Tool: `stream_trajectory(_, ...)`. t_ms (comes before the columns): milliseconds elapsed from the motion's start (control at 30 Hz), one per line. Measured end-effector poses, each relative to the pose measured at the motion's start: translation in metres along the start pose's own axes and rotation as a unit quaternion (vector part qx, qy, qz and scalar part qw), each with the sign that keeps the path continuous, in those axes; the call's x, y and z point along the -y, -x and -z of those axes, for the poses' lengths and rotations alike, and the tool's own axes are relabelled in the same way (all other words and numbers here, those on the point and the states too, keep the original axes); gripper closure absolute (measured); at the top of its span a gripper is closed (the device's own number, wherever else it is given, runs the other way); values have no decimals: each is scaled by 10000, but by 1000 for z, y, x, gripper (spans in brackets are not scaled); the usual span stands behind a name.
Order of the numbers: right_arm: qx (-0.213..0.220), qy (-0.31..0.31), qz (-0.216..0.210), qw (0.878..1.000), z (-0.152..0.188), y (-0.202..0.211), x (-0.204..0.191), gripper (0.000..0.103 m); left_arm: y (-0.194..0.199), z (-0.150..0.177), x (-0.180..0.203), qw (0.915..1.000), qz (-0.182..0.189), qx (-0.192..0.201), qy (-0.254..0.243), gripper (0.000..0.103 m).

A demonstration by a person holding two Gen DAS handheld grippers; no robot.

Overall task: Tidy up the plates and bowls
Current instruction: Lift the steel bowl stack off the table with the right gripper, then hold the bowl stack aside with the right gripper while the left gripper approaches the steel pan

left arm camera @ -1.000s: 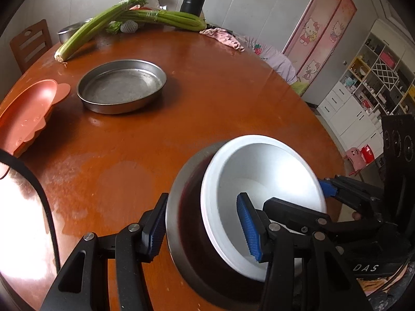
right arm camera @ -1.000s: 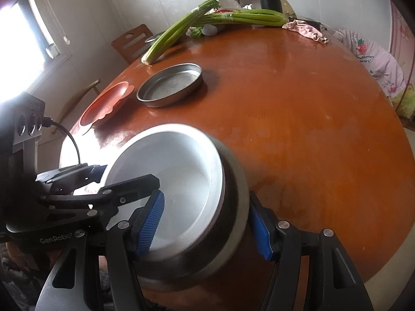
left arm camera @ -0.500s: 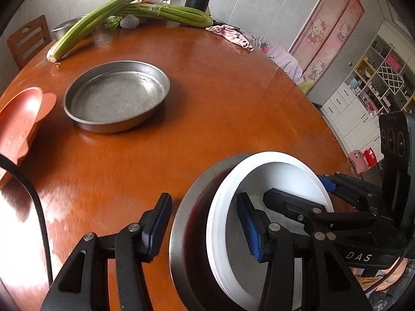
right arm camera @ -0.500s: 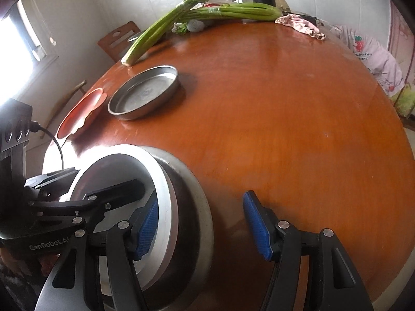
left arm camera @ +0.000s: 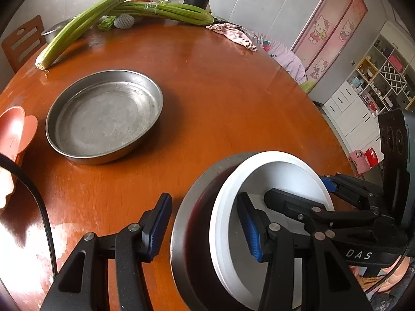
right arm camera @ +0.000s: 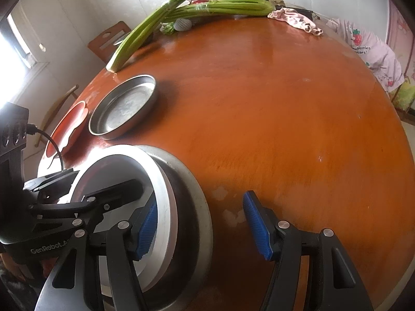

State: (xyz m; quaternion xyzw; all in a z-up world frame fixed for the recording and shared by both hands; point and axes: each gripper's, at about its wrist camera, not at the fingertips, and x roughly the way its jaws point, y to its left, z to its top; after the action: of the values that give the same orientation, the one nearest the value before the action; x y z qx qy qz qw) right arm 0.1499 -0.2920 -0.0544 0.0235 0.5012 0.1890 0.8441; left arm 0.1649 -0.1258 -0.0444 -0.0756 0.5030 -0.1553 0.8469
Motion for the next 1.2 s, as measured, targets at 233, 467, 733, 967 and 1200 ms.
stream_trajectory(233,-92,11,78,9999,-7,5,-2,37,5,0,-3,10000,30,-86,16,51)
stream_trajectory(467,289,85,280,9992,-19,40,-13,37,40,-5,-12,9998,61,173,48,51)
stream_trajectory(733,799,353,320,9957,-39,73,-53,36,73,-14,-31,9992,75,367,126,50)
stream_trajectory(967,1023,363,336,9935,-49,81,-80,34,99,-17,-42,9987,49,511,28,50)
stream_trajectory(1200,1298,363,307,9904,-60,93,-102,33,133,-30,-56,9962,-131,865,20,49)
